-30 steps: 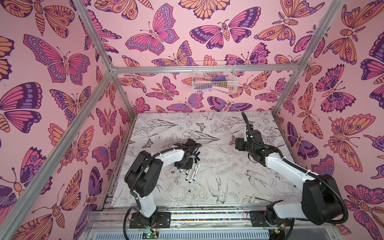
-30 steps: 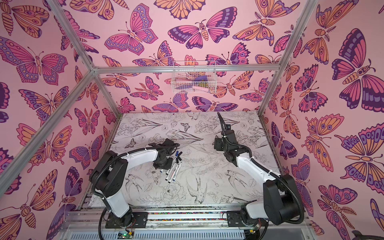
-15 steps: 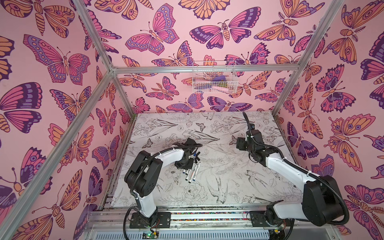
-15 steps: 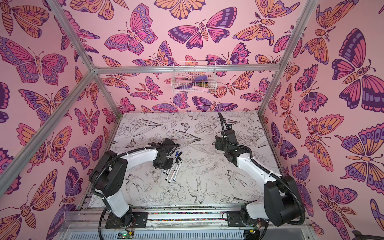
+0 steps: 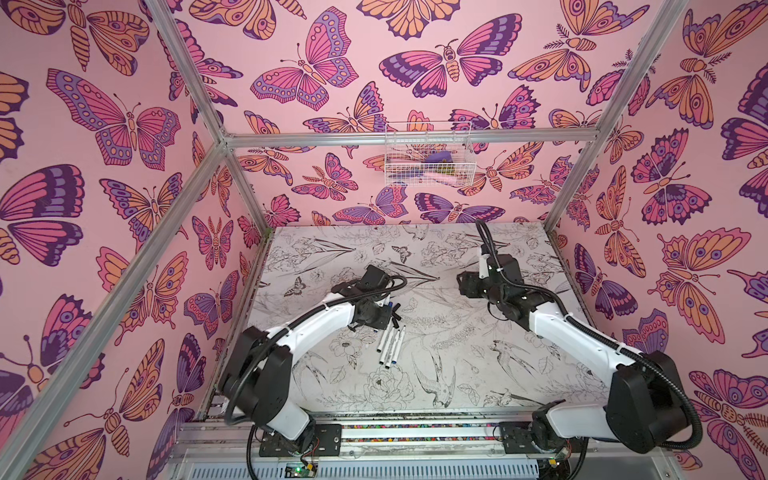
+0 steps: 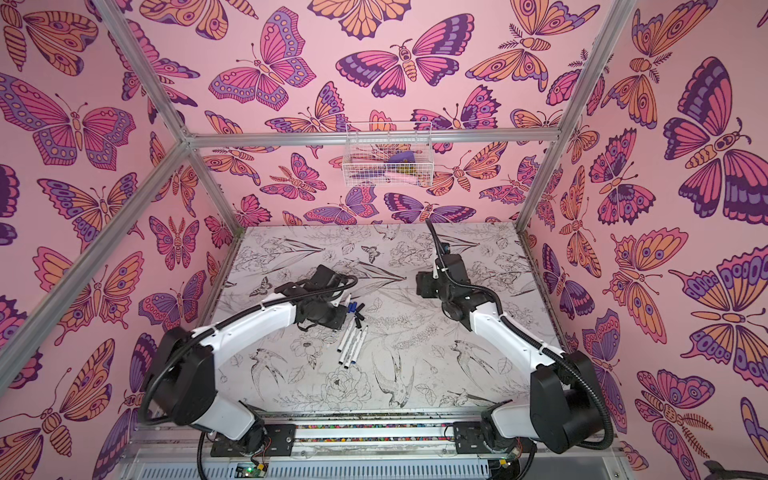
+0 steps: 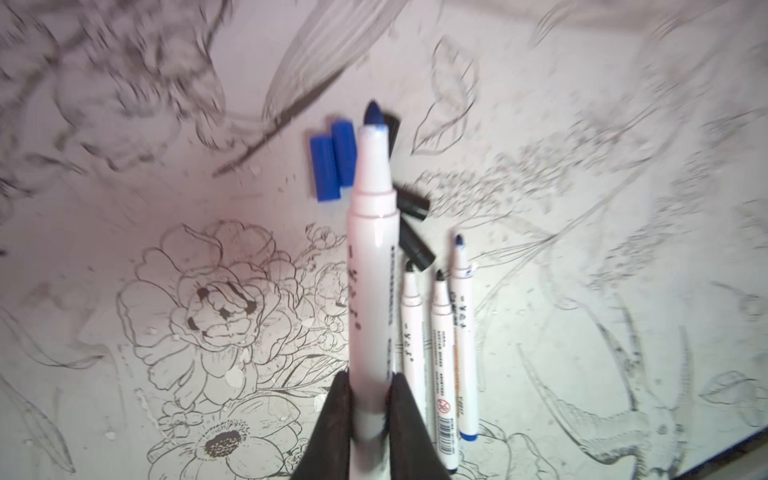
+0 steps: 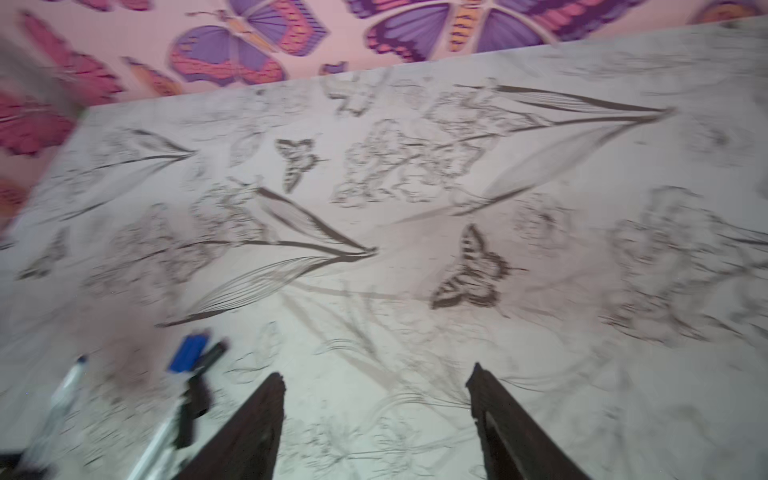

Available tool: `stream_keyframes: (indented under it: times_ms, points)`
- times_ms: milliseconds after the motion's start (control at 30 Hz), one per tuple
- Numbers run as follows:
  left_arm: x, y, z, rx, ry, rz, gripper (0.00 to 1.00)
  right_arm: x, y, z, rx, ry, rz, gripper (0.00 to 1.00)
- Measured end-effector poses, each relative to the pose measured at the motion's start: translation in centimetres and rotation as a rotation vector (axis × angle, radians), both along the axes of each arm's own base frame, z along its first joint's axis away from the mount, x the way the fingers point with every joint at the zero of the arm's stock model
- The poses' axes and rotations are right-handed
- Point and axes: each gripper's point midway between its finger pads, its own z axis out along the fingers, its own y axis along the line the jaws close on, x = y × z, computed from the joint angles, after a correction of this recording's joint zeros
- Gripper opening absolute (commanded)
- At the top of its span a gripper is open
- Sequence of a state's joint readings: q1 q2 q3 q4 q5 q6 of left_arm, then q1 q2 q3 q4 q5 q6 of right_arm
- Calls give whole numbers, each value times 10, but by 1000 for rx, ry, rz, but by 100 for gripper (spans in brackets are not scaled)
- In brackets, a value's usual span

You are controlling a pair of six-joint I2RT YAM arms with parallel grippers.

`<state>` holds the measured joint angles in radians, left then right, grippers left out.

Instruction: Insert the pens into the pen caps

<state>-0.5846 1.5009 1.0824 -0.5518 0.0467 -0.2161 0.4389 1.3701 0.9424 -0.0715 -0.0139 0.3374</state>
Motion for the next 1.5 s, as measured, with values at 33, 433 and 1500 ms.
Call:
stream_keyframes:
  times_ms: [33,433,1500]
  points:
    - [2,-3,10,-33,-38,-3,0,-4,16,6,32,-1,58,72]
    - [1,-47,35,-268,-217,-116,0,-36,118,28,316,127,425,68]
    - [11,-83,62,-396,-299,-151,35,-41,146,15,338,212,502,14]
